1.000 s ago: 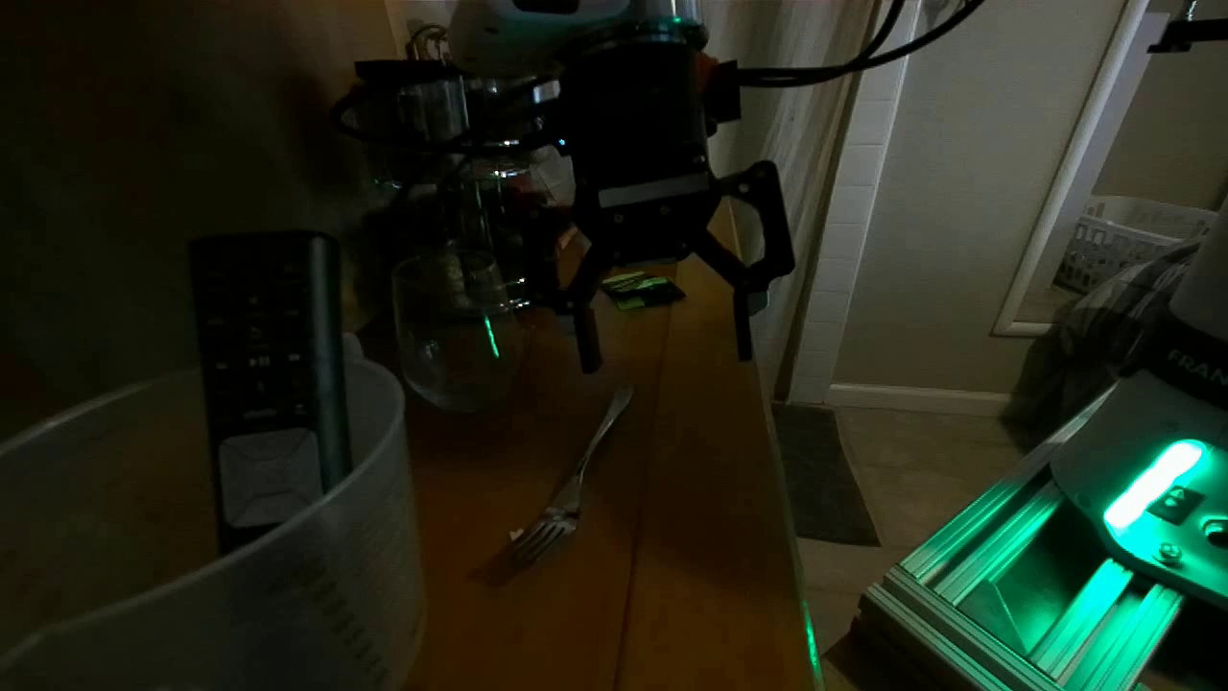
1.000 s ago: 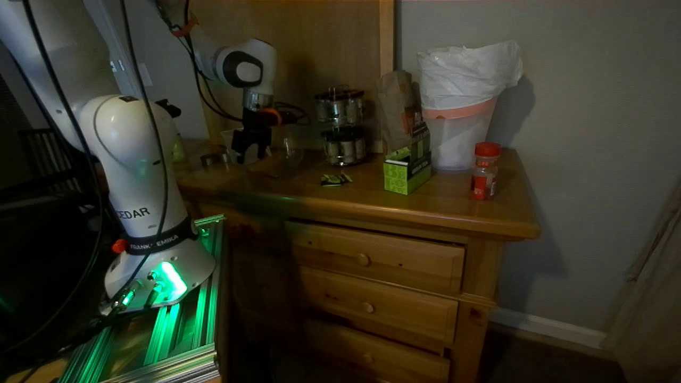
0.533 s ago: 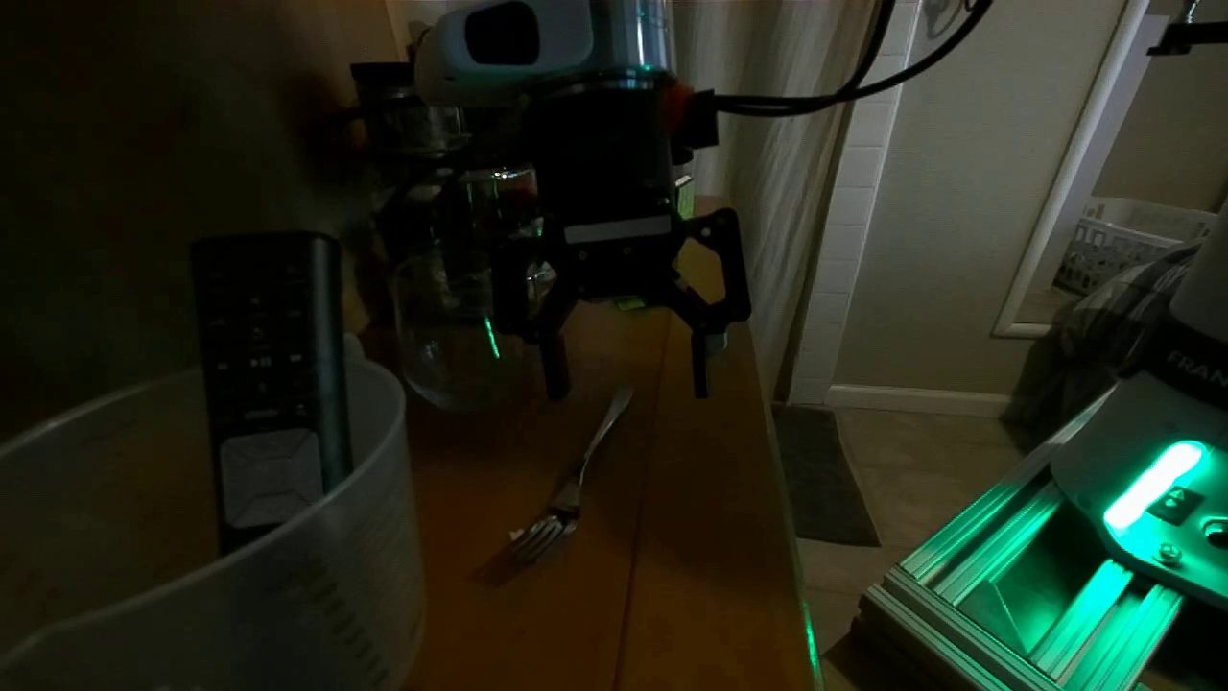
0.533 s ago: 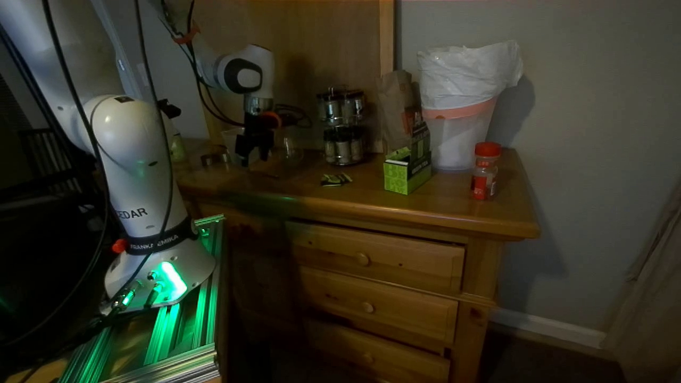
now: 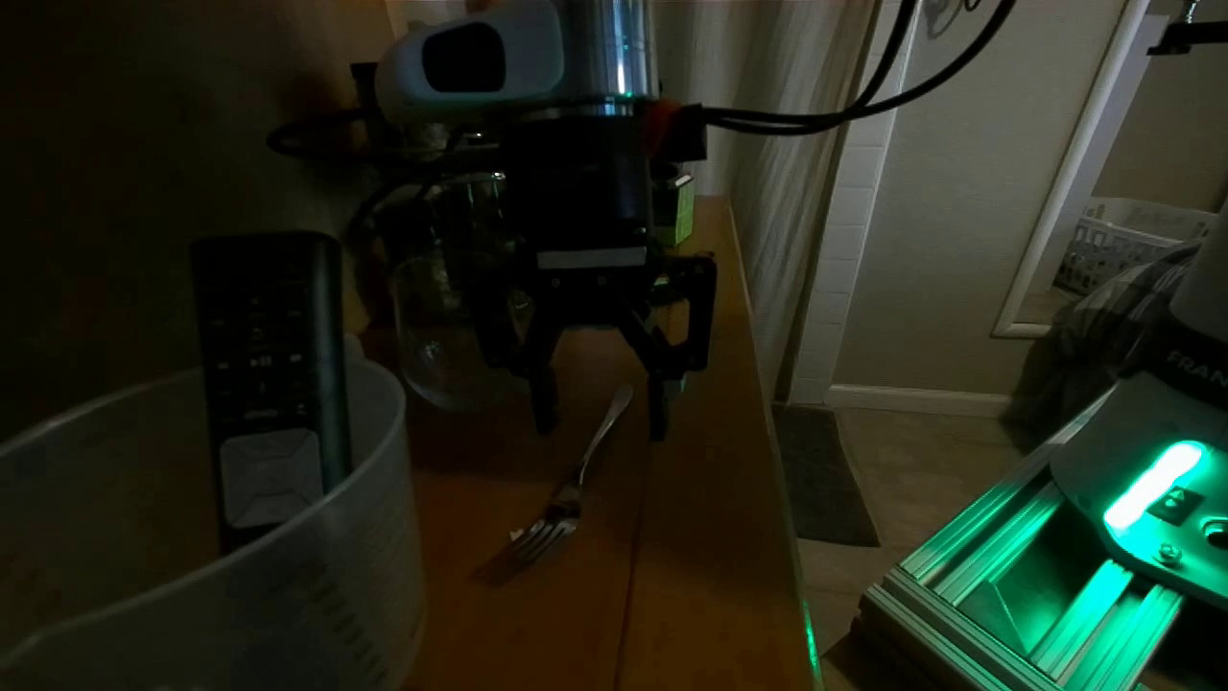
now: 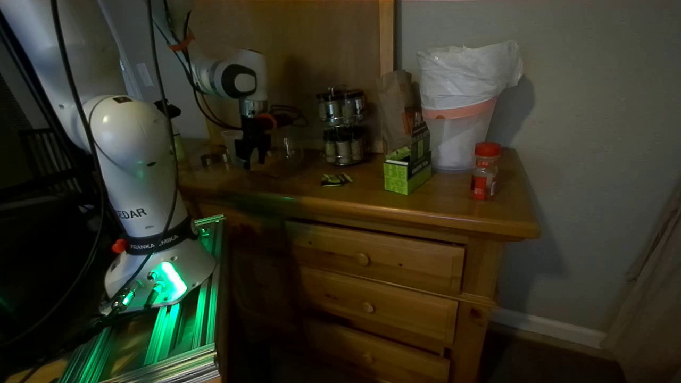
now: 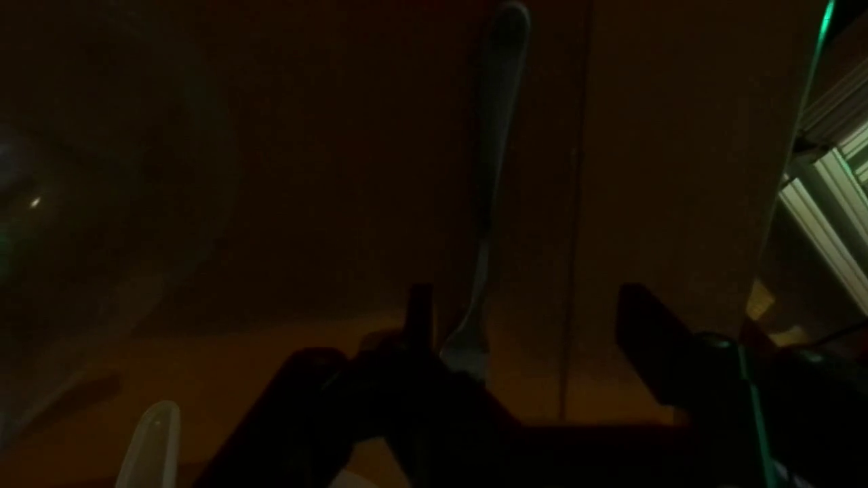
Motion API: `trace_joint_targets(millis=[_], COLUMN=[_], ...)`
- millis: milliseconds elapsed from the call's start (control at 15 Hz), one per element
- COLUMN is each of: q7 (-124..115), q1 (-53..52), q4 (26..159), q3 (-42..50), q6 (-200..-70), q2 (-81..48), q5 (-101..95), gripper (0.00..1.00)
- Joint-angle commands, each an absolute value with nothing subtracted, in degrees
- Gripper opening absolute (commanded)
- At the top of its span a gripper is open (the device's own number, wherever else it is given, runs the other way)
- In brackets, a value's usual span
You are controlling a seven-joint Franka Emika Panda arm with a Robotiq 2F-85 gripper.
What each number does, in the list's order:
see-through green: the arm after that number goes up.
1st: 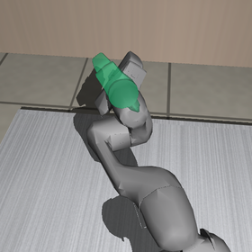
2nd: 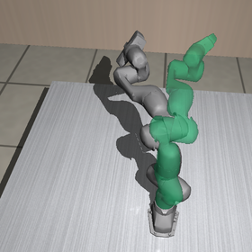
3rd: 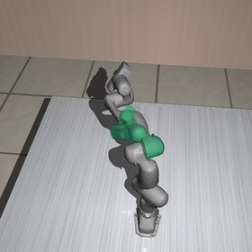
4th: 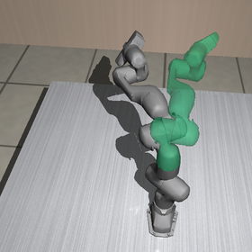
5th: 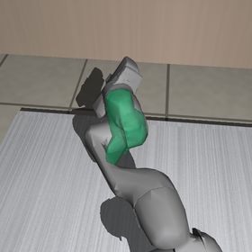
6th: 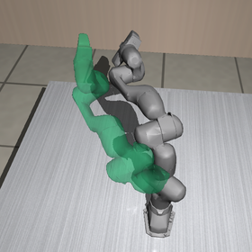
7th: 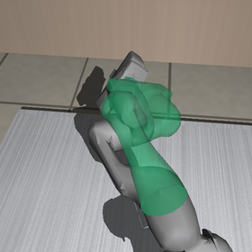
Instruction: Put the silver fork in the clear jug.
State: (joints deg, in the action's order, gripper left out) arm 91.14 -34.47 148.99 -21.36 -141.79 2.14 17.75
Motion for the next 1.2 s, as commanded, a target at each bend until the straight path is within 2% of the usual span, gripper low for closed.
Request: trace_joint_targets(millis=[0,133,400,467,733,1133], q7=[87.14,85.36,82.33,81.66,81.42,91.8], q1=[-33.15,-32.87,-32.29,-32.15,-31.84,-35.66], q4=[149.09,149.24,149.31,149.28,150.46,157.24], q3=[-23.38,-23.92,-24.77,-24.94,-26.29,-28.95], q6=[-145.27,-146.64,-148.78,-149.12,-150.13,-153.3], q2=[0.31,-0.68,-2.55,-2.96,-0.87,9.88], q5=[14.44,12.92,10.41,9.75,10.21,25.19], gripper=[0.54,0.36,0.2,0.02,0.02,0.02])
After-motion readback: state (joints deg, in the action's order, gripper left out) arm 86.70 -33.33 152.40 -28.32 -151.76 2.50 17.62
